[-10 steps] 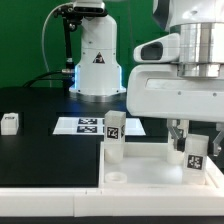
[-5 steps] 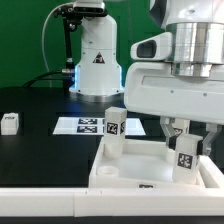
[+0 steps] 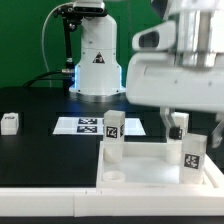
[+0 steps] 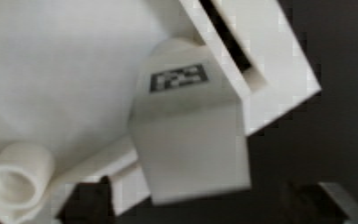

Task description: Assemble square table

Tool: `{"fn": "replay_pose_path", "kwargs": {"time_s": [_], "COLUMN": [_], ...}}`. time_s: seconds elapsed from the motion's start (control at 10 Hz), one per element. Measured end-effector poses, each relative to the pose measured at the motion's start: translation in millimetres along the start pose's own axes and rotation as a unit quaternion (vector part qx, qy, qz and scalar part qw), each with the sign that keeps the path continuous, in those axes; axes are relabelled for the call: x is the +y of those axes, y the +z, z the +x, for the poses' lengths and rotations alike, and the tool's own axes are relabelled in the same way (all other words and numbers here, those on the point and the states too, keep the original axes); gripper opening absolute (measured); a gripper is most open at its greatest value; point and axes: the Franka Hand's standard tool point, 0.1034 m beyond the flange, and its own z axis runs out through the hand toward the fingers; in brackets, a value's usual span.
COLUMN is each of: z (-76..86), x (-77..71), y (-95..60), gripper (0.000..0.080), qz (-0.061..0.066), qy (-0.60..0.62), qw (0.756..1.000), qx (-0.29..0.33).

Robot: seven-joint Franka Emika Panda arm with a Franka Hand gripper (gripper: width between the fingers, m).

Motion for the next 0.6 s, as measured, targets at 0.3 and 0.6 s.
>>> {"fn": "replay_pose_path", "kwargs": {"time_s": [0.3,0.6], "z": [3.8,5.4], "x": [0.7,5.3], "y": [-3.2,-2.2], "gripper": [0.0644,0.0648], "qz": [-0.002,-0.003], "qy": [0.004,-0.019], "qw": [1.0,1.0], "qx": [-0.002,-0.002]}}
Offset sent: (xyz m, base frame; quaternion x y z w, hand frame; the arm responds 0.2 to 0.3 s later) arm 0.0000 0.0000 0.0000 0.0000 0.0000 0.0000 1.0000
